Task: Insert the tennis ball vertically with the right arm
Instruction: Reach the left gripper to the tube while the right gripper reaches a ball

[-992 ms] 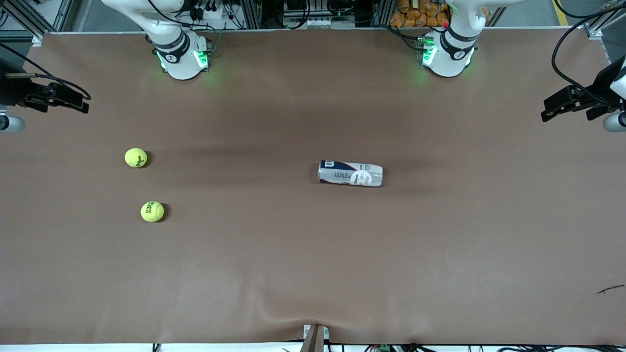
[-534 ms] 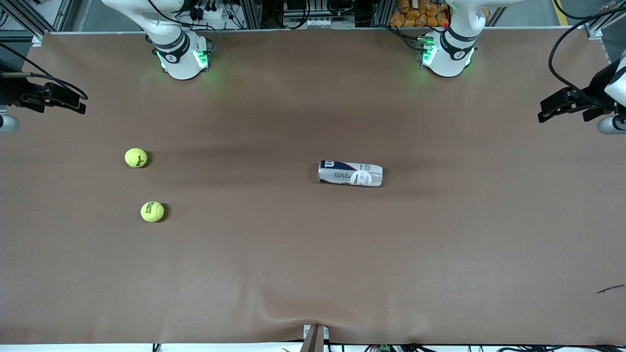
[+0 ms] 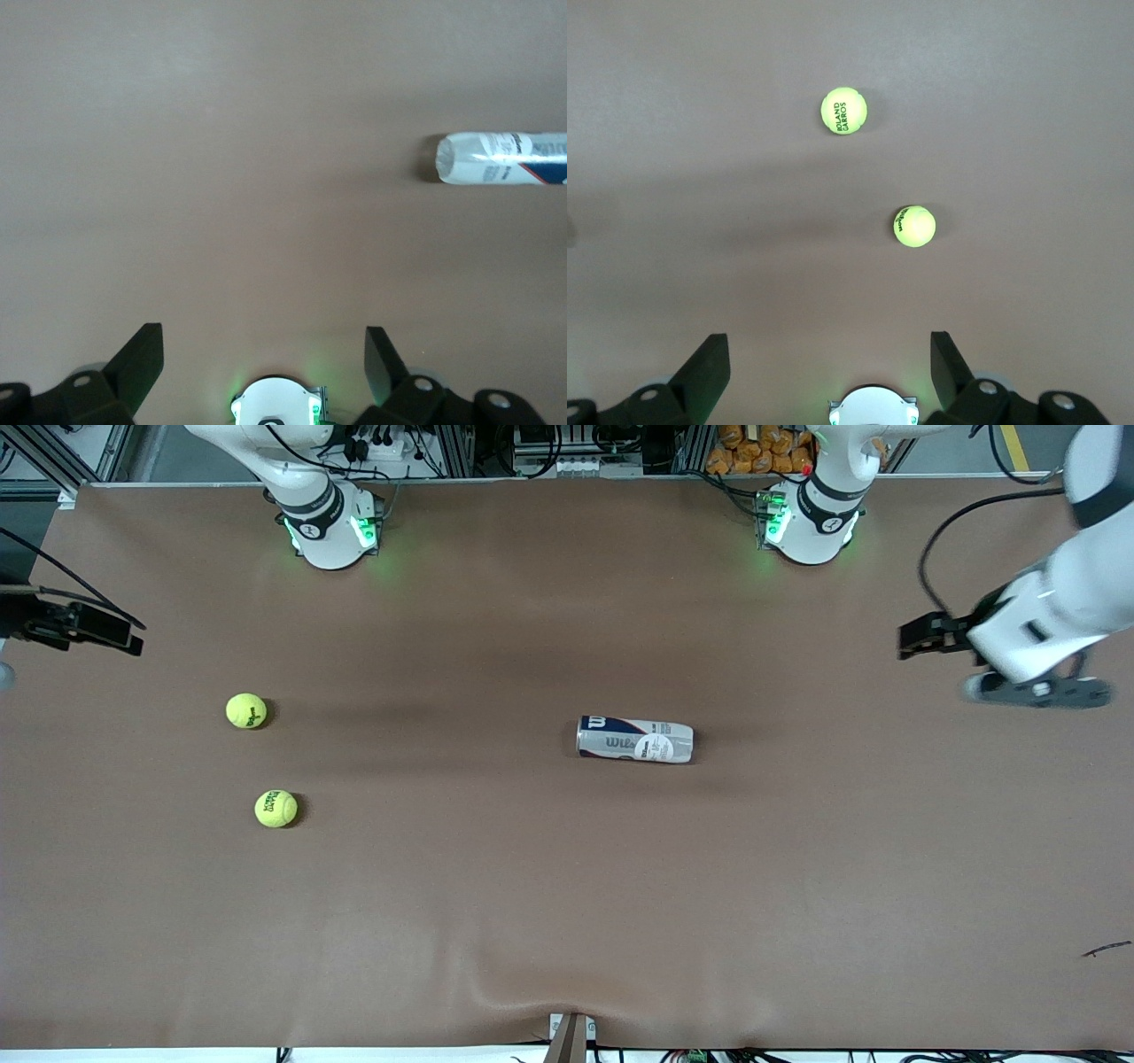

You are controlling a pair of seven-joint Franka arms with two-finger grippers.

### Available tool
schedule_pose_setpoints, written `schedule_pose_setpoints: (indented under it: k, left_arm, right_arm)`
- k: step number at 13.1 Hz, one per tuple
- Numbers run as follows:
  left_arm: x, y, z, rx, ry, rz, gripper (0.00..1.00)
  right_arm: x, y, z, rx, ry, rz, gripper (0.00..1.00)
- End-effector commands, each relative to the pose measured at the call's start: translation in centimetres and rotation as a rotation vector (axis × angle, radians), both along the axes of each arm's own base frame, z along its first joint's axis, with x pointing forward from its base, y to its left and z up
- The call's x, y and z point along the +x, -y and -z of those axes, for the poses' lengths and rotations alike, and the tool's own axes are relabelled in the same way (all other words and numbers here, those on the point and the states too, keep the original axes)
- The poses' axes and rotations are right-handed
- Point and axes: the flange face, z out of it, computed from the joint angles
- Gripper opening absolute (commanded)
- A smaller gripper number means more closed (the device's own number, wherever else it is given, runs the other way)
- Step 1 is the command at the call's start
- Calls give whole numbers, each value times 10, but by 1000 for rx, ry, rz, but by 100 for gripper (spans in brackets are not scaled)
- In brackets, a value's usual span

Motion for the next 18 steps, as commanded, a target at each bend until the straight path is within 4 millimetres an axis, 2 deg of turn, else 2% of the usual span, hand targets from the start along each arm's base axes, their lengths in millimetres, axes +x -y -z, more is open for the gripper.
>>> schedule_pose_setpoints:
  k: [1,2,6,10,12,13,15,18]
  left_arm:
    - [6,26,15,-15,-37,46,100]
    - [10,30,16,-22,-38,52,100]
    - [9,80,56,-42,-120,93,100]
    - [13,103,83,-28,-166,64,100]
    - [8,128,90,-41,-171,234,100]
    - [8,134,95,-44,-177,298,100]
    - [7,157,98,-54,-174,368,100]
    - [16,173,113,-129,-181,635,100]
  right_arm:
    - [4,0,16,3,-31,-4,100]
    - [5,1,23,4,-43,-2,100]
    - [8,-3,61,-1,-39,5,100]
    - [6,6,103,-64,-49,-2,100]
    - [0,16,123,-75,-80,10,100]
    - [-4,19,136,-79,-103,13,100]
    - [-13,29,163,-75,-133,30,100]
    - [-28,43,202,-70,-186,45,100]
